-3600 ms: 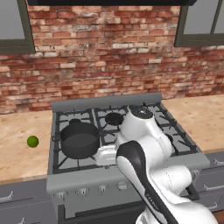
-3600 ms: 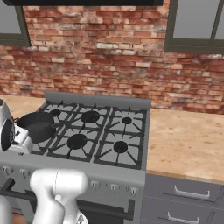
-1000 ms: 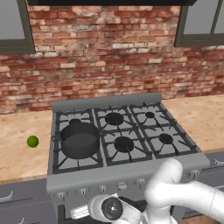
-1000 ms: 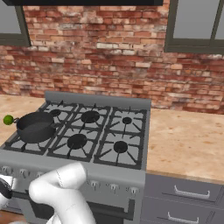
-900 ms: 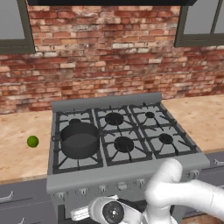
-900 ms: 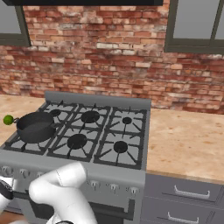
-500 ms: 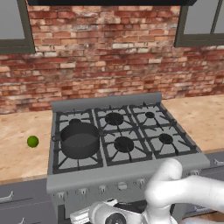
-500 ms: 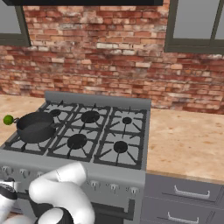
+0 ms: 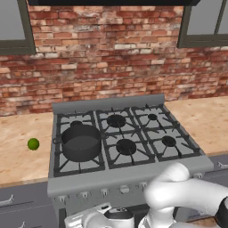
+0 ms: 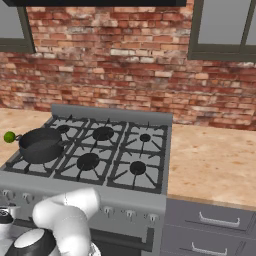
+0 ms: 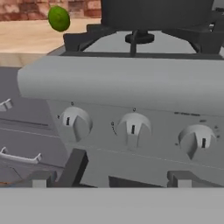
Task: Turn on the burner for the pot on the stove. Wait thirty seconds for the pot to heat up. Then add the lime to the pot.
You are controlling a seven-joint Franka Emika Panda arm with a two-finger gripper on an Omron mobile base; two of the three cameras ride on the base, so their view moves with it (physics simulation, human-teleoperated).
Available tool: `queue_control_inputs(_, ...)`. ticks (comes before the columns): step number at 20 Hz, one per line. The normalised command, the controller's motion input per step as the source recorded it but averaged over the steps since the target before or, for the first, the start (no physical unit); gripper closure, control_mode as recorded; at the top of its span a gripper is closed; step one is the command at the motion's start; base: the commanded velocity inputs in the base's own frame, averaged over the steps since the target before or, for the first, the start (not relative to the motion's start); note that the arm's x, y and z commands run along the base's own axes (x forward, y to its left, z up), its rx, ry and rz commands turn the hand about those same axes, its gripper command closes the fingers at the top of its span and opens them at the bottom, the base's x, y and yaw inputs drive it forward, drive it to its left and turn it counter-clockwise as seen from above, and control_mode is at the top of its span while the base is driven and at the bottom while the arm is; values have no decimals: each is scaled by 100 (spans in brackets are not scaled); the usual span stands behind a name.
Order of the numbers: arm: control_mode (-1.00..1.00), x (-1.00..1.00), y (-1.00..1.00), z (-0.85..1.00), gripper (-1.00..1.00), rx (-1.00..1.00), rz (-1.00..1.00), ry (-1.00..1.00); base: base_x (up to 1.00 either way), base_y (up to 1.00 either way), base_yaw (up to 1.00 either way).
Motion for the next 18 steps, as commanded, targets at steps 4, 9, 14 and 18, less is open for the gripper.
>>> queue_control_inputs(4,-100,0,26,0,-100,-4,-11,-2,0,0,0)
queue_control_inputs(9,-100,-7,14,0,-100,0,-13,-6,0,0,0)
queue_control_inputs(14,-100,-24,1,-2,-100,0,-12,-5,0,0,0)
queue_control_inputs(18,-100,-19,11,-9,-100,1,-10,-10,0,0,0)
